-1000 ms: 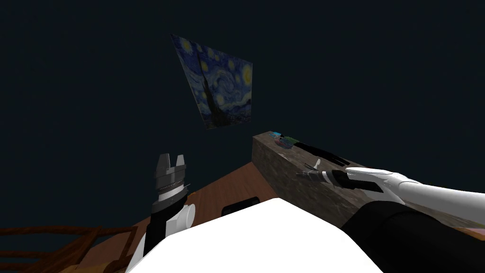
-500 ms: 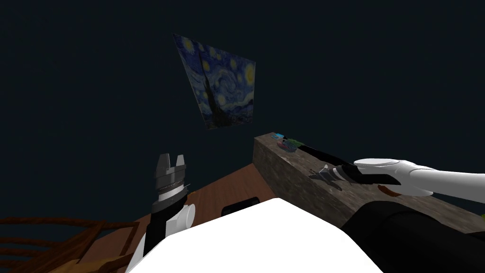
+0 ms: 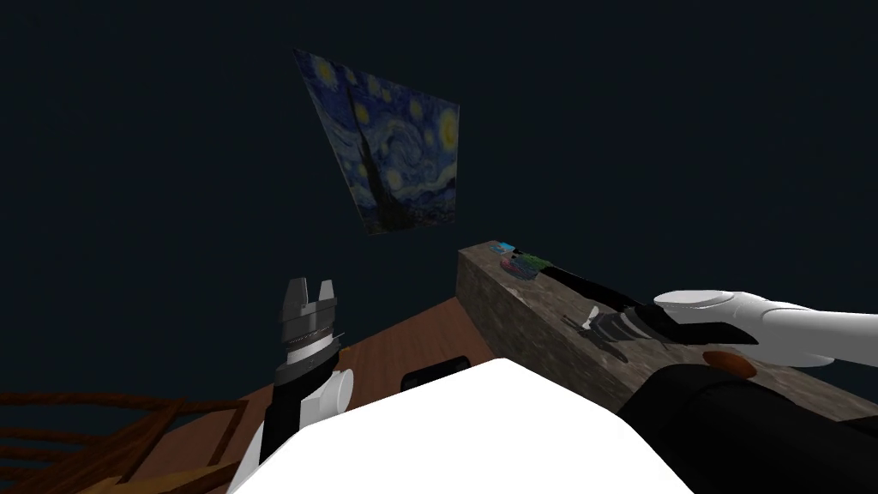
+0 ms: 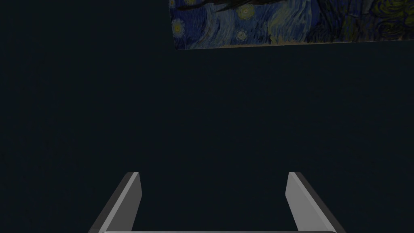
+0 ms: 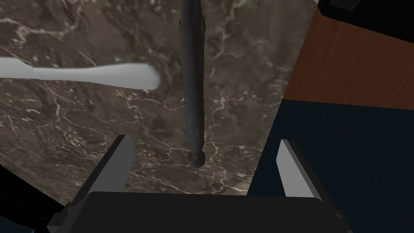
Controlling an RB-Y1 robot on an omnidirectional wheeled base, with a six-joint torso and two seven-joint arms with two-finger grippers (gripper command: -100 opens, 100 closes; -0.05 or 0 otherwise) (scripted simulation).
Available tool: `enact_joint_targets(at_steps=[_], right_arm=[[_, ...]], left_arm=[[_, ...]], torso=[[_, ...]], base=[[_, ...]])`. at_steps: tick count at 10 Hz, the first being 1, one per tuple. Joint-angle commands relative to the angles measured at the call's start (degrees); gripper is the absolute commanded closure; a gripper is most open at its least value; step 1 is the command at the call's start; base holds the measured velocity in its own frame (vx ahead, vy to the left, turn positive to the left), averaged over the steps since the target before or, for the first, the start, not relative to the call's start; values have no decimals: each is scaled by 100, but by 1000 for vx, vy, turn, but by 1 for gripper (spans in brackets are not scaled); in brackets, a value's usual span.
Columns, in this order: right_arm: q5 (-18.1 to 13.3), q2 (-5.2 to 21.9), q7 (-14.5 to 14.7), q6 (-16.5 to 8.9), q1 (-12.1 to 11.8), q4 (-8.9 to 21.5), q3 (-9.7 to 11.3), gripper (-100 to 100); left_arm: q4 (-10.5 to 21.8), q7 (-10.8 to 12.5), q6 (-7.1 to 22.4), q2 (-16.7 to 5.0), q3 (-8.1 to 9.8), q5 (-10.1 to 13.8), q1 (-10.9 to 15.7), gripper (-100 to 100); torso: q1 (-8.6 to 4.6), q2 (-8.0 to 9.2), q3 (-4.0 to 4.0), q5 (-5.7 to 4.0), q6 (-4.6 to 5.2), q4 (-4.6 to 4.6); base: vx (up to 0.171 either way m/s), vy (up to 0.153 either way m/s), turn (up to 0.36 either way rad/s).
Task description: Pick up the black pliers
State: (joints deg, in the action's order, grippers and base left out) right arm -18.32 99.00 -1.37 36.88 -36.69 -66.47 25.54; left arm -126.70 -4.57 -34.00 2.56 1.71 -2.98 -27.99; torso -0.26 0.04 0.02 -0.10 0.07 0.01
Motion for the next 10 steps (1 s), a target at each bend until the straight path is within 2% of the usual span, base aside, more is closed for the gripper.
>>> enact_joint_targets(at_steps=[1, 2, 3, 6, 7, 8, 10], right_arm=[[0, 0, 0, 0, 0, 0, 0, -100], [9, 6, 9, -19, -12, -13, -4, 0], [5, -123, -87, -93, 12, 68, 65, -100], [-1, -421, -307, -271, 64, 254, 223, -100], [39, -322, -256, -268, 4, 144, 171, -100], [41, -329, -272, -292, 4, 143, 175, 100], [42, -327, -272, -292, 4, 147, 174, 100]], left_arm=[[0, 0, 0, 0, 0, 0, 0, 0], [0, 0, 0, 0, 0, 0, 0, 0], [0, 0, 0, 1, -1, 0, 0, 0], [0, 0, 0, 1, -1, 0, 3, 0], [0, 0, 0, 1, -1, 0, 2, 0], [0, 0, 0, 0, 0, 0, 0, 0], [0, 0, 0, 0, 0, 0, 0, 0]], torso=[[0, 0, 0, 0, 0, 0], [17, 4, 3, 5, 0, 1], [25, 4, 3, 7, 0, 1], [18, 45, 26, 6, -4, 10], [19, 52, 30, 5, -2, 12], [21, 34, 22, 7, 5, 10], [26, 10, 7, 5, 2, 3]], base=[[-3, -17, -1], [1, -5, 1], [-58, -17, 317], [-125, -26, 325], [-61, -10, 52], [-10, -2, -12], [0, 0, 0]])
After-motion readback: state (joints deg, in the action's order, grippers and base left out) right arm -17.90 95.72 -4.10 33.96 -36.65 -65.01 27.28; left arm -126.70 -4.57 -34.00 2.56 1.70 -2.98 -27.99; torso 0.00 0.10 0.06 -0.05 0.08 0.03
